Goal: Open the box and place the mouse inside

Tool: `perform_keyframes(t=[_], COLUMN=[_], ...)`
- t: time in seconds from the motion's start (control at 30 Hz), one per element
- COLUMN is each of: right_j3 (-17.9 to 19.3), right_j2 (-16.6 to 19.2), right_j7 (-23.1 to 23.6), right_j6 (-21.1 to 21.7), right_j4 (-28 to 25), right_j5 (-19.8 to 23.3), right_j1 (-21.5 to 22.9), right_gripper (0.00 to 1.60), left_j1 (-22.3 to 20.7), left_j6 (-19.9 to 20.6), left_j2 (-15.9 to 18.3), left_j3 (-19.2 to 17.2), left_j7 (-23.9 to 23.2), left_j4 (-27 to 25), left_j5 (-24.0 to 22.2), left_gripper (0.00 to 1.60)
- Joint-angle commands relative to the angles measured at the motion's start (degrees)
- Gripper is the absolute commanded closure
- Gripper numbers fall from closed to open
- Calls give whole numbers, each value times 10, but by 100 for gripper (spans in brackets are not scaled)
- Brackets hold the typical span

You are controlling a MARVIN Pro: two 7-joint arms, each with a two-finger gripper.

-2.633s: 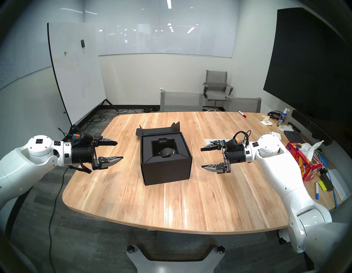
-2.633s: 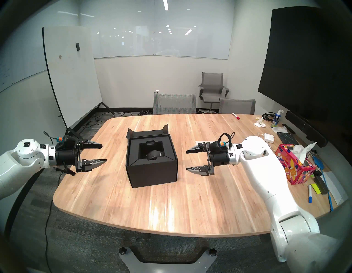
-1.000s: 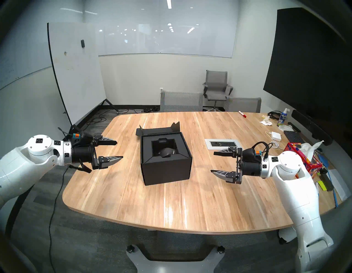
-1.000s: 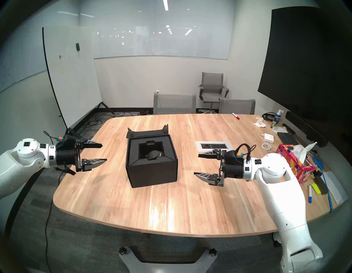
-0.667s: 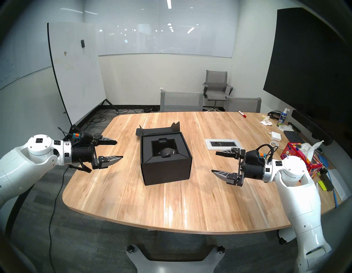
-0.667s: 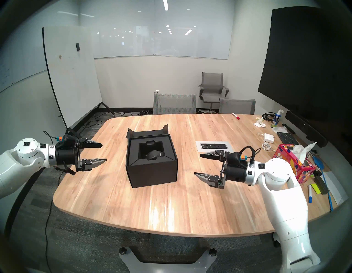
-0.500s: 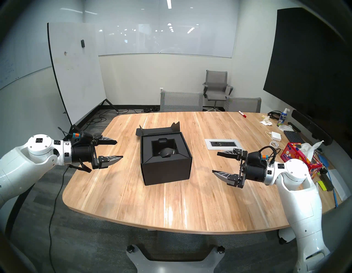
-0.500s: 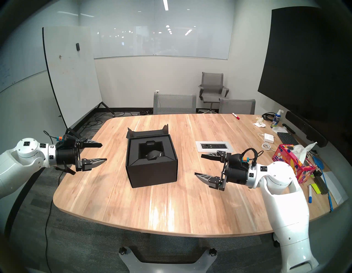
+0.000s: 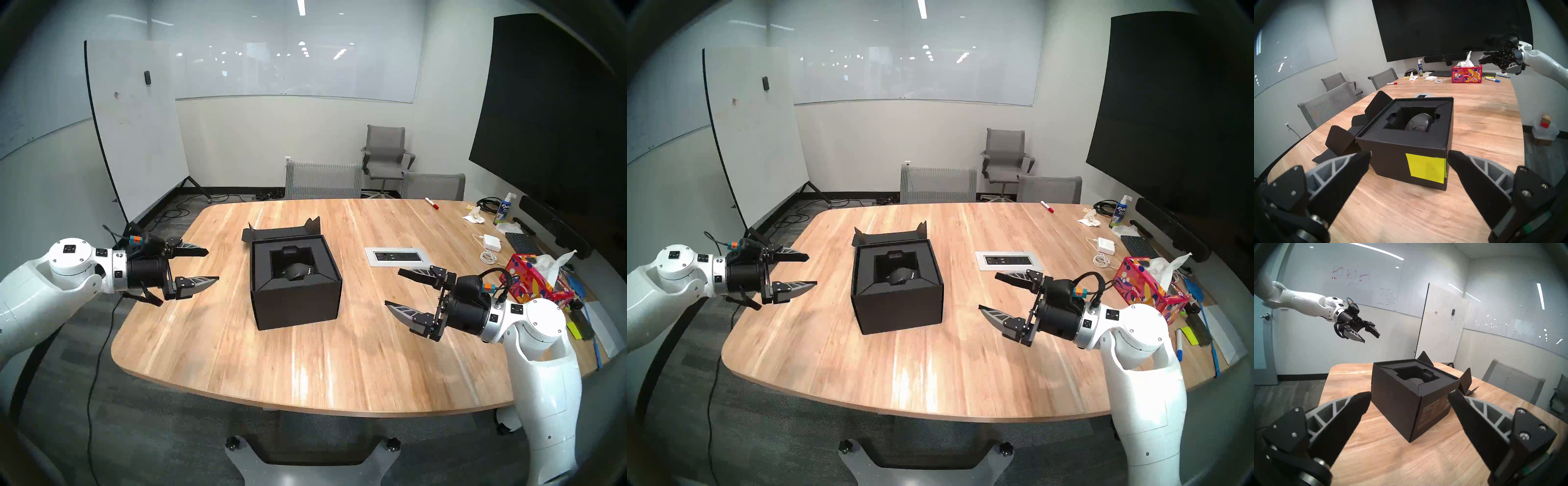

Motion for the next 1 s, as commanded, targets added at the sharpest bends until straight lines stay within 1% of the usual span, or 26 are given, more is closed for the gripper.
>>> perform_keyframes(t=[0.0, 0.13, 0.2, 0.3, 0.37, 0.4, 0.47, 0.57, 0.73, 0.87, 0.9, 0.97], right_j3=[36, 60, 64, 90, 93, 99, 105, 116, 117, 101, 99, 93], right_j2=[-41, -64, -70, -103, -109, -120, -128, -151, -188, -209, -222, -234], right_j7=[-30, -53, -57, -89, -95, -103, -118, -147, -197, -229, -243, -262], right_j6=[7, 21, 25, 50, 57, 63, 76, 98, 139, 157, 162, 169], right_j4=[-68, -100, -103, -126, -127, -132, -139, -159, -203, -227, -241, -254], right_j5=[13, 15, 17, 19, 19, 19, 19, 19, 7, -15, -21, -32], right_j1=[-58, -92, -97, -137, -134, -149, -156, -182, -222, -245, -258, -269], right_gripper=[0, 0, 0, 0, 0, 0, 0, 0, 0, 0, 0, 0], left_j1=[-8, -8, -9, -9, -10, -10, -10, -11, -11, -12, -11, -11], left_j6=[-3, -3, -3, -3, -4, -4, -4, -4, -6, -7, -7, -8], left_j2=[3, 3, 3, 4, 4, 4, 4, 5, 6, 6, 7, 7], left_j3=[-8, -8, -8, -8, -8, -8, -8, -9, -9, -10, -10, -11], left_j7=[-1, -2, -2, -2, -2, -3, -3, -5, -9, -13, -15, -17], left_j4=[-3, -3, -3, -4, -4, -4, -4, -4, -4, -3, -2, -2], left_j5=[-3, -3, -3, -4, -4, -4, -4, -5, -8, -10, -11, -12], left_gripper=[0, 0, 0, 0, 0, 0, 0, 0, 0, 0, 0, 0])
